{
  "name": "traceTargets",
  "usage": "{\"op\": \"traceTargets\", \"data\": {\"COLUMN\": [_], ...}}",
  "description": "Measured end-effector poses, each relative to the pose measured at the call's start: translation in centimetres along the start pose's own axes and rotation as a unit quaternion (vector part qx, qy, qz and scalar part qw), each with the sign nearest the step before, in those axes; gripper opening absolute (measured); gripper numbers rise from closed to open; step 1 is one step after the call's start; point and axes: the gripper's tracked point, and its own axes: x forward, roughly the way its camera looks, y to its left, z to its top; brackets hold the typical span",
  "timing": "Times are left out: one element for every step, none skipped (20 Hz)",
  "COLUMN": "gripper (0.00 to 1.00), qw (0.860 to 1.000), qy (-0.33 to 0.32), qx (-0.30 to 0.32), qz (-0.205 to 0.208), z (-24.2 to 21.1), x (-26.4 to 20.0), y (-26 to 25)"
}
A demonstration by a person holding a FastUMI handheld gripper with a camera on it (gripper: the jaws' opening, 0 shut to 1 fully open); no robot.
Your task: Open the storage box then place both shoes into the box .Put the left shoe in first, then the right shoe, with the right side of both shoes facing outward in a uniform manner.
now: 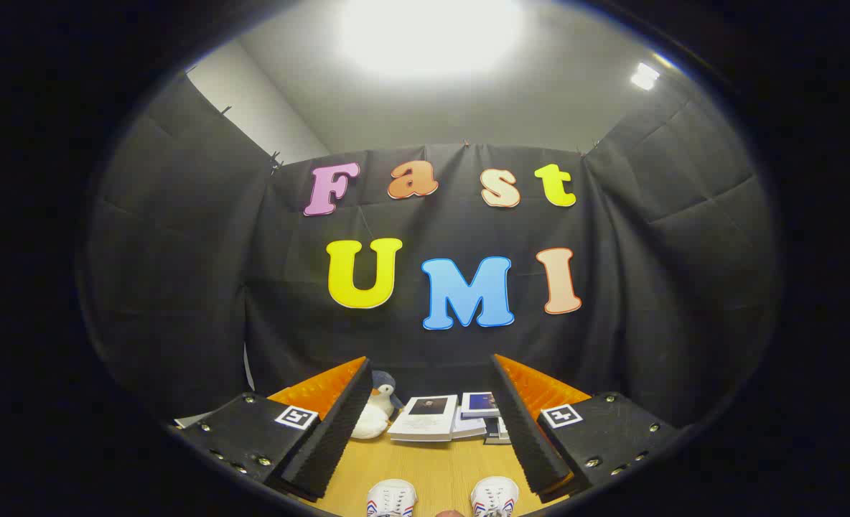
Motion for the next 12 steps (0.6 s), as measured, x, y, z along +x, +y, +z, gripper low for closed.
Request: {"op": "traceTargets", "data": {"gripper": [0.97,0.97,0.97,0.97,0.97,0.97,0.97,0.97,0.97,0.97,0.97,0.97], "qw": [1.000,1.000,1.000,1.000,1.000,1.000,1.000,1.000,1.000,1.000,1.000,1.000], "qy": [0.002,0.003,0.005,0.007,0.007,0.007,0.008,0.009,0.008,0.007,0.008,0.009], "qx": [0.004,0.007,0.008,0.008,0.007,0.006,0.003,0.000,-0.003,-0.006,-0.009,-0.011], "qz": [0.002,0.004,0.006,0.007,0.008,0.009,0.010,0.012,0.015,0.017,0.018,0.020], "z": [0.05,-0.18,-0.32,-0.35,-0.40,-0.36,-0.50,-0.56,-0.53,-0.49,-0.60,-0.62], "x": [0.04,-0.04,0.01,-0.01,-0.03,-0.04,-0.08,-0.14,-0.22,-0.28,-0.36,-0.40], "y": [0.03,0.10,0.09,0.09,0.06,0.12,0.22,0.33,0.49,0.63,0.76,0.95]}}
